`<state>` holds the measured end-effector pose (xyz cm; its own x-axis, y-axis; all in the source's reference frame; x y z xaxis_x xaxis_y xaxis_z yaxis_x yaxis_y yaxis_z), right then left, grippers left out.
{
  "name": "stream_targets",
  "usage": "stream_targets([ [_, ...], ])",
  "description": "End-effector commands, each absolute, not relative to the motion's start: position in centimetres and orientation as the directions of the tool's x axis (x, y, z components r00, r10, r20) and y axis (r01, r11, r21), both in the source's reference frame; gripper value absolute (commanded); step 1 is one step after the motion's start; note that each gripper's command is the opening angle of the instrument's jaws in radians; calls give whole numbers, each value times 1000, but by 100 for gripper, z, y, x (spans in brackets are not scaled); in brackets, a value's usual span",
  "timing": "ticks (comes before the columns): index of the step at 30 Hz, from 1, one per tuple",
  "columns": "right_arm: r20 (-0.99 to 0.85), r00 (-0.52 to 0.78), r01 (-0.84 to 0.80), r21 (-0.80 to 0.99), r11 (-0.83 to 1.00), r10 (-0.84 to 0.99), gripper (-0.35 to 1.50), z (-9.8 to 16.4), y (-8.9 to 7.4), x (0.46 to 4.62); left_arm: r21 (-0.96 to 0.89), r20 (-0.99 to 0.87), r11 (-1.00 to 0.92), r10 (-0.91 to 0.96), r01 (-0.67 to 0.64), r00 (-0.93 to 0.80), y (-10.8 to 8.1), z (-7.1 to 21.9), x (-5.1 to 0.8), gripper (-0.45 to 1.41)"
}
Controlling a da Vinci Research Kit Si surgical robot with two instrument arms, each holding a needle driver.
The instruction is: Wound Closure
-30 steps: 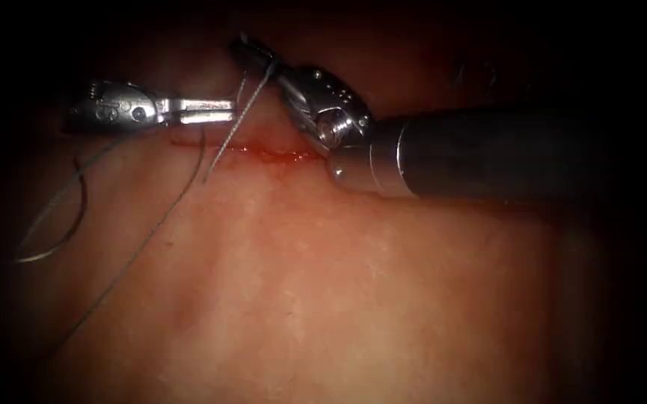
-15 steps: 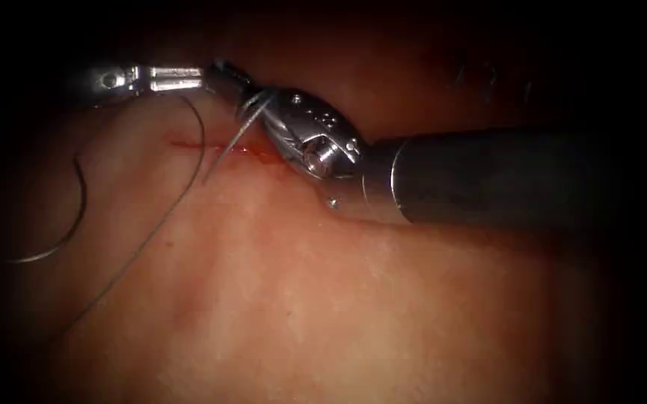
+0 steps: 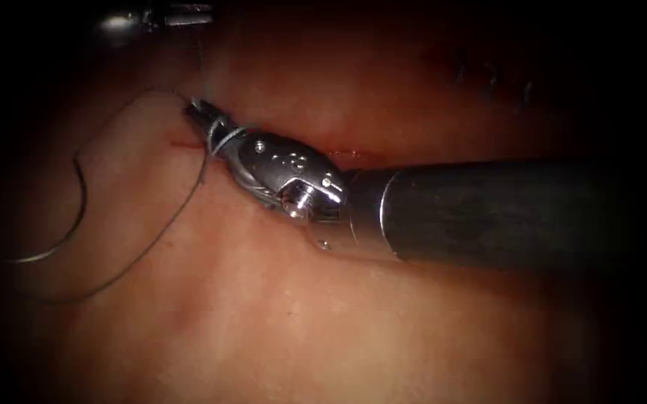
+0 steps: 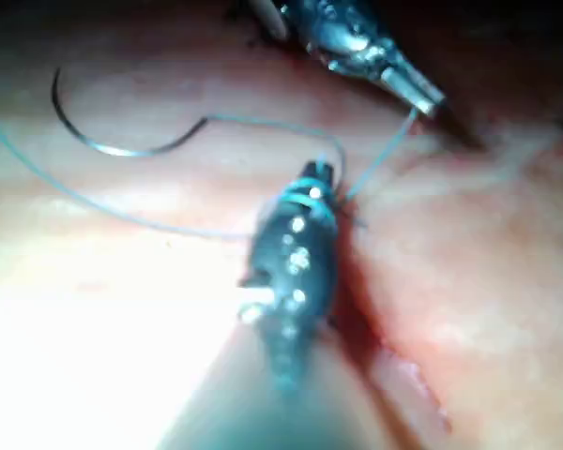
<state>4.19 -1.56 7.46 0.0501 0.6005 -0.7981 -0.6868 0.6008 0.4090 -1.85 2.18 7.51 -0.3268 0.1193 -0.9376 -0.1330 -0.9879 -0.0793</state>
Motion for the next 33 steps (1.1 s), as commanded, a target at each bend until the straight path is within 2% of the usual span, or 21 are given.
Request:
stream_targets([
  [1,-797,56,-691,404,599,601,-35,746,-157,434,-76,-938,-988,116,-133,-325,227,758,-189,-45],
  [21,-790,129,-684,366,631,599,-35,726,-221,419,-82,-907,-970,168,-229,-386,321,772,-168,-45],
  [33,-794,137,-676,362,642,592,-35,711,-252,419,-41,-901,-952,166,-303,-401,370,786,-176,-45],
])
